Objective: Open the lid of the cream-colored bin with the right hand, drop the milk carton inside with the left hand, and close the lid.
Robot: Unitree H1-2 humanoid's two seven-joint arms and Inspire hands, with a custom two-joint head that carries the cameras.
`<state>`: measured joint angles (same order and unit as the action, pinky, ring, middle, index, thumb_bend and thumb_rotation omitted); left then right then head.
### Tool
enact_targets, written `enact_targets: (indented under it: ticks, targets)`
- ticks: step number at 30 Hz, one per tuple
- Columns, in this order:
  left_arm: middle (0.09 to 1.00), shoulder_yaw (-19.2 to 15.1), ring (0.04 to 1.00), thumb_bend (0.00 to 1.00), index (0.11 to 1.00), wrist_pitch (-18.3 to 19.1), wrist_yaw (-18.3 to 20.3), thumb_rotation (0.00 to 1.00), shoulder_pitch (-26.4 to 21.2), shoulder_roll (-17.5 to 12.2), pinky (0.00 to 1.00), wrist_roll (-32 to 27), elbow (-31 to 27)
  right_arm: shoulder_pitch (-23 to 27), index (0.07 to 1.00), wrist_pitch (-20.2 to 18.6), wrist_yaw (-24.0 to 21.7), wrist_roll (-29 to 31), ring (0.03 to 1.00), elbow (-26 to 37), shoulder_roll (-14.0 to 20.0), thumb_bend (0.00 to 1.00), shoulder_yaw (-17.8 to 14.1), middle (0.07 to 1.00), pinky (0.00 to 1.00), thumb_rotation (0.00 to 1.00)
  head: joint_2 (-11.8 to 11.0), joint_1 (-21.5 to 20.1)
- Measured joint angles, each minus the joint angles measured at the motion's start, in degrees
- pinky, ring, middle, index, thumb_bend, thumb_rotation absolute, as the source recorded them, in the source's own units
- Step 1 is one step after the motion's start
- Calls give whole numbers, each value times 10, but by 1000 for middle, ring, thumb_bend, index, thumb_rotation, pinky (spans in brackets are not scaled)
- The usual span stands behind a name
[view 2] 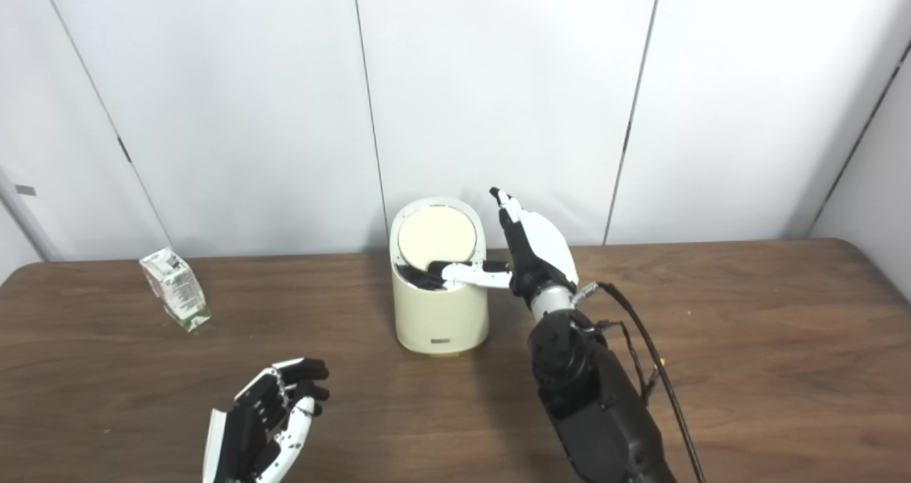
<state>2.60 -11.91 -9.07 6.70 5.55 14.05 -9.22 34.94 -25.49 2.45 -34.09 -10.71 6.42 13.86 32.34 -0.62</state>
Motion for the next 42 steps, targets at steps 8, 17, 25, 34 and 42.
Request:
enact_targets:
  ticks: [8, 17, 25, 34, 42]
  targets:
    - [644, 0, 573, 225, 649, 0, 0, 356, 1, 4, 512, 0, -5, 5, 966, 2, 3, -3, 980, -12, 0, 759, 3, 989, 934, 578, 1, 1]
    - [646, 2, 578, 226, 656, 7, 0, 355, 4, 6, 518, 0, -10, 13, 969, 6, 10, -3, 987, -24, 0, 749, 3, 993, 949, 583, 1, 4]
    - [643, 4, 572, 217, 653, 9, 0, 345, 4, 6, 514, 0, -10, 19, 975, 7, 12, -2, 990, -35, -1, 748, 1, 996, 950, 574, 2, 4]
    - [645, 5, 570, 217, 653, 9, 0, 331, 4, 6, 517, 0, -10, 20, 968, 6, 13, -3, 983, -36, -1, 753, 1, 993, 939, 571, 1, 4]
    - [644, 6, 570, 213, 655, 15, 1, 337, 4, 6, 520, 0, -11, 21, 968, 6, 13, -5, 984, -37, 0, 777, 2, 993, 946, 520, 2, 3]
